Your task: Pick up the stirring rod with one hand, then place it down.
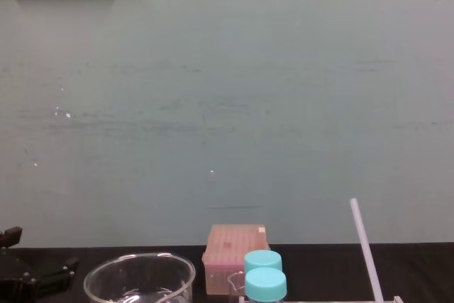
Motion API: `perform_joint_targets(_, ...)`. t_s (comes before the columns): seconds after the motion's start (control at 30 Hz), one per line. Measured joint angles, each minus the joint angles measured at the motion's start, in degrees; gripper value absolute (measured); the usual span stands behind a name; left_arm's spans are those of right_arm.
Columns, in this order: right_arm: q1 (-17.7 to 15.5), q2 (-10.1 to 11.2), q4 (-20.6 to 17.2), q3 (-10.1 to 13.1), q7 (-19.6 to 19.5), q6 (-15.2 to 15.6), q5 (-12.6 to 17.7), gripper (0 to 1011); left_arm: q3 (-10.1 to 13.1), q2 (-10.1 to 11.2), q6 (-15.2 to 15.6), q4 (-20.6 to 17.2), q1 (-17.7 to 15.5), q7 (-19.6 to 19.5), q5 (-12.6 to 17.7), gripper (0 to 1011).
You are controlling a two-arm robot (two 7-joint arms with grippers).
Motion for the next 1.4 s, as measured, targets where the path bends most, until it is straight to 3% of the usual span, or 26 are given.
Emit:
perform_joint_targets(0.23, -2.6, 2.0, 1.4, -1.9, -0.4, 1.5, -1.3, 1003, 0.0, 0.0, 0.0, 0.0, 0.0, 0.0, 0.0, 1005)
perform_joint_targets(0.47, -5.4, 2.4, 4.4, -3.1, -1.9, -0.2, -4.9, 1003, 0.0, 0.0, 0.0, 0.0, 0.0, 0.0, 0.0, 1005)
perform_joint_targets(0.67, -8.1, 2.0, 5.2, -3.5, -7.1, -2.3, -10.1, 1003, 0.0, 0.0, 0.0, 0.0, 0.0, 0.0, 0.0, 1005)
perform_joint_targets(0.73, -9.7, 1.8, 4.5, -3.4, -10.7, -2.5, -12.2, 1002, 0.0, 0.0, 0.0, 0.0, 0.0, 0.0, 0.0, 1005)
perform_joint_targets(0.93, -13.4, 1.2, 1.2, -2.2, -19.8, 0.7, -15.5, 1003, 0.0, 0.0, 0.0, 0.0, 0.0, 0.0, 0.0, 1005)
perform_joint_targets(1.1, -15.4, 0.5, -0.6, -0.8, -25.1, 3.5, -16.9, 1002, 0.0, 0.0, 0.0, 0.0, 0.0, 0.0, 0.0, 1005)
perform_joint_targets(1.4, -15.9, 0.0, -1.1, 0.4, -26.0, 5.6, -16.6, 1002, 0.0, 0.0, 0.0, 0.0, 0.0, 0.0, 0.0, 1005)
